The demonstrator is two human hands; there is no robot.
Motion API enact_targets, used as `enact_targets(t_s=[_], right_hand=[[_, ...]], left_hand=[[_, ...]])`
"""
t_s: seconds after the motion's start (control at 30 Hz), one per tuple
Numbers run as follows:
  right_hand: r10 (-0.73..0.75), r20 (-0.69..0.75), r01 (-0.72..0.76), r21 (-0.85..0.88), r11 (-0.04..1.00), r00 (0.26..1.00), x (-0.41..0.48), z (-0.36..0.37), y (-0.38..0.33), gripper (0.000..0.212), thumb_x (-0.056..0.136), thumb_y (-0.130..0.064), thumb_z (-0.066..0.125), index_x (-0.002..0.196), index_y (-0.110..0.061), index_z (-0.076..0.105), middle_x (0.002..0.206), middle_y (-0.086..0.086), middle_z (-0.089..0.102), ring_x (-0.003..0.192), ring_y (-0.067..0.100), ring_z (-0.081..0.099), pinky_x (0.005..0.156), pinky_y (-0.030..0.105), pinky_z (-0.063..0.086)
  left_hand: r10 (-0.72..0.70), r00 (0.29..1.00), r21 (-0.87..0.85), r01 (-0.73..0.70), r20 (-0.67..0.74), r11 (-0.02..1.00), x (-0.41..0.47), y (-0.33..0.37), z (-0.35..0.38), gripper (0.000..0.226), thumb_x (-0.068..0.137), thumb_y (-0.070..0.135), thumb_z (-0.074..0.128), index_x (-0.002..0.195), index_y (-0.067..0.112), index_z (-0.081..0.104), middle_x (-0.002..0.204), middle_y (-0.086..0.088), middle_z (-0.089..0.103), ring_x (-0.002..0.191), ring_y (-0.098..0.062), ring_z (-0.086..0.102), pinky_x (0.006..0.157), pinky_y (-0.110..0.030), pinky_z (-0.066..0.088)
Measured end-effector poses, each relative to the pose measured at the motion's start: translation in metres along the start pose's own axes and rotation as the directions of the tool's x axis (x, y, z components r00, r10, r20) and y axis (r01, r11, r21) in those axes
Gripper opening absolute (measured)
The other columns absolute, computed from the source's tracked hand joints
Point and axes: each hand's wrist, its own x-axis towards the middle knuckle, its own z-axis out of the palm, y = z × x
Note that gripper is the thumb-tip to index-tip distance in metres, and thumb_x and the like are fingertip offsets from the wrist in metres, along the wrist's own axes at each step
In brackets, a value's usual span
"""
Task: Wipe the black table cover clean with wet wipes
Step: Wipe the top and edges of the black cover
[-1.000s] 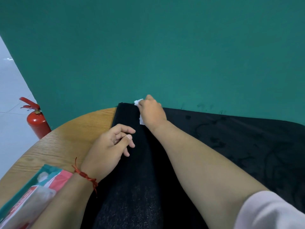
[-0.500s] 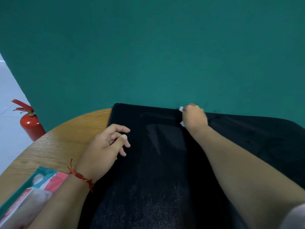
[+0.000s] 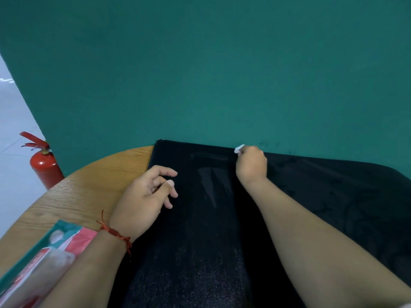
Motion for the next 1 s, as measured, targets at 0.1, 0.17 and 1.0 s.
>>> enact_targets(t_s=[0.1,0.17,1.0], right_hand=[[-0.1,0.064,0.094,0.102,0.99,0.993,-0.013,0.014,-0.037,0.036,0.1,-0.006,0.055,0.115,-0.027,0.08,0.104,0.008,0.069,0.101,0.034,0.067,0.079,0.031,0.045],[-0.246,0.12,0.225,0.163,0.961,0.962,-0.025,0.022,-0.06,0.033,0.102,-0.011,0.054,0.116,-0.026,0.08,0.106,0.009,0.071,0.101,0.033,0.065,0.082,0.036,0.05],[-0.009,0.037,0.014,-0.122,0.992,0.999,-0.015,-0.049,0.097,0.054,0.095,0.012,0.049,0.134,-0.016,0.074,0.116,0.017,0.054,0.095,0.036,0.058,0.076,0.033,0.043]], left_hand=[[-0.002,1.0,0.007,0.002,-0.003,1.0,-0.001,0.0,0.0,0.019,0.107,0.021,0.055,0.115,0.034,0.065,0.09,0.003,0.076,0.073,-0.02,0.071,0.06,-0.027,0.052],[0.002,1.0,0.013,-0.002,-0.002,1.0,-0.001,-0.001,-0.001,0.019,0.107,0.021,0.055,0.115,0.035,0.065,0.089,0.003,0.076,0.073,-0.019,0.071,0.062,-0.029,0.052],[0.005,1.0,0.014,-0.005,0.005,1.0,-0.001,-0.001,0.001,0.02,0.108,0.018,0.053,0.117,0.033,0.063,0.089,0.0,0.075,0.073,-0.02,0.071,0.064,-0.021,0.046]])
